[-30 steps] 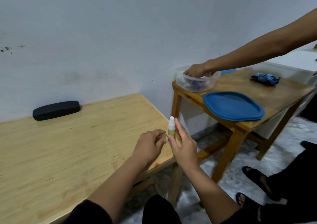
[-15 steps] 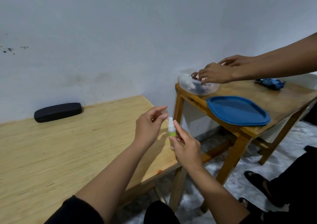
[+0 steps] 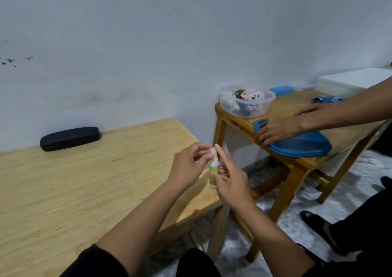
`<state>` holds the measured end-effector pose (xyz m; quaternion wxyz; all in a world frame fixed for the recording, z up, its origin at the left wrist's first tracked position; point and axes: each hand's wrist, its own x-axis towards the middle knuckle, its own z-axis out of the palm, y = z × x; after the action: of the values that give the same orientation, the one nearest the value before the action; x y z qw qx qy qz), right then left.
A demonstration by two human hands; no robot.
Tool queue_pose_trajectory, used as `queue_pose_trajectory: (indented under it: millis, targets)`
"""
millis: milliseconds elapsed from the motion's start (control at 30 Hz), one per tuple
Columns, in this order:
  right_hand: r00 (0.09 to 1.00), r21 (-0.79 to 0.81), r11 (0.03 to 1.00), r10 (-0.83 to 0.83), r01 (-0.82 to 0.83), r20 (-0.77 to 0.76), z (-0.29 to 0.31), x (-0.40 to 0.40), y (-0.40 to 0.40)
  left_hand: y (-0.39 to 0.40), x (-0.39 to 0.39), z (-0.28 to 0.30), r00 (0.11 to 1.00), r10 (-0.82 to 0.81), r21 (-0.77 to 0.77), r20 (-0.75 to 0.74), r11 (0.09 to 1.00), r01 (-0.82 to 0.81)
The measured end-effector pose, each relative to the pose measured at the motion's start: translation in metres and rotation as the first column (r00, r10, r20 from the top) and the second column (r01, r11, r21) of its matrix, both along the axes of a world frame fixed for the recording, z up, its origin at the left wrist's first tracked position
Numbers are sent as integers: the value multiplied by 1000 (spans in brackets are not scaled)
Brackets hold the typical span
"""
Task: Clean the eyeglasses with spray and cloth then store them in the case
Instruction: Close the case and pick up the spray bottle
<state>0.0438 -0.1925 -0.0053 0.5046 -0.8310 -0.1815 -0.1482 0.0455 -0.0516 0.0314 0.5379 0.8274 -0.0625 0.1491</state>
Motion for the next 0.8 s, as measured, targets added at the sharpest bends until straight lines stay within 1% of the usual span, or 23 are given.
queue_pose_trajectory:
  millis: [67, 133, 233, 333, 400, 600, 800]
  targets:
    - [1000, -25, 1000, -2, 2, 8, 0, 1, -1, 1, 0, -7, 1000, 5, 77, -22, 997, -4]
    - [999, 6, 1000, 14, -14, -30, 2, 1, -2, 2, -2, -15, 998, 34, 191, -59, 981, -22]
    - [998, 29, 999, 22, -20, -65, 6, 0, -4, 6, -4, -32, 991, 79, 345, -106, 938, -38]
    - [996, 27, 999, 19, -17, -84, 8, 0, -6, 9, -4, -51, 991, 84, 485, -104, 874, -23]
    - [997, 11, 1000, 19, -19, -75, 9, -1, -6, 11, -2, -57, 993, 78, 514, -91, 858, -21]
    - [1000, -66, 998, 15, -17, -26, 4, -2, -5, 12, 2, -60, 996, 74, 528, -59, 848, -32]
    - [999, -64, 998, 27, -30, -45, 3, -3, -6, 12, 2, -62, 996, 80, 540, -43, 841, -44]
